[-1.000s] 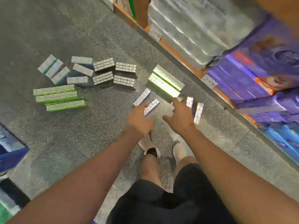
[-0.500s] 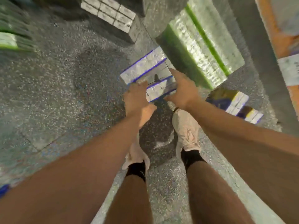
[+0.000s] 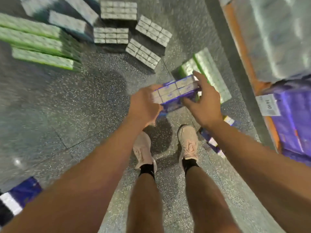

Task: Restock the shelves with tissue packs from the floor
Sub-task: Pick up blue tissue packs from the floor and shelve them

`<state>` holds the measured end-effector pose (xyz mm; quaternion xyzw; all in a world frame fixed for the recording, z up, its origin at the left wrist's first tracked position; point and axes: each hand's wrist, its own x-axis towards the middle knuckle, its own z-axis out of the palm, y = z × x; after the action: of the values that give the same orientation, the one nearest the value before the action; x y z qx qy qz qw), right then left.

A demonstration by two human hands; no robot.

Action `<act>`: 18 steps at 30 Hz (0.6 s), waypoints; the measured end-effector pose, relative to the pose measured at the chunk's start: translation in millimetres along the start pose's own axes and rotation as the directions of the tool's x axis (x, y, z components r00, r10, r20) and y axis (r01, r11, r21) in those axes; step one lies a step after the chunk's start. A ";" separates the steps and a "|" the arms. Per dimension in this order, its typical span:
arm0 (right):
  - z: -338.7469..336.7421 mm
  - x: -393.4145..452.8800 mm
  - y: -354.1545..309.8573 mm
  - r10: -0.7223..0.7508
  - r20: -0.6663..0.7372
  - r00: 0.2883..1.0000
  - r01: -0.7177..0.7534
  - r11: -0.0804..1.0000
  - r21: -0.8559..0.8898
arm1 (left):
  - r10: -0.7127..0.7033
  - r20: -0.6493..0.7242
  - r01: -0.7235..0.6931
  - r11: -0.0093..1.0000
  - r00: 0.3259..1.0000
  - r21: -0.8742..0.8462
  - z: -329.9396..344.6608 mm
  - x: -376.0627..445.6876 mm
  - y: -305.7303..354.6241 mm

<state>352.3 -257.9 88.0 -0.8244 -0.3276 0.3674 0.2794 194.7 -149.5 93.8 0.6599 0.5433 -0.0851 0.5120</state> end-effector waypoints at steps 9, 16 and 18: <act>-164.3 -44.9 -300.6 -0.457 0.223 0.861 0.430 0.888 0.162 | 0.045 -0.158 -0.121 0.847 0.986 -0.517 -254.9 -226.9 170.8; -138.5 -176.6 -507.2 -0.744 0.379 0.551 0.700 0.659 0.275 | -0.019 -0.550 -0.287 0.838 0.835 -0.465 -383.4 -463.1 147.5; -109.4 -234.6 -559.7 -0.827 0.361 0.431 0.762 0.548 0.346 | -0.059 -0.695 -0.338 0.842 0.717 -0.421 -406.6 -539.4 120.9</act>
<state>130.3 -104.7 642.6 -0.4307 -0.7104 0.4061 0.3806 -101.8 -163.0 712.6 0.5207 0.6411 0.3542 0.4386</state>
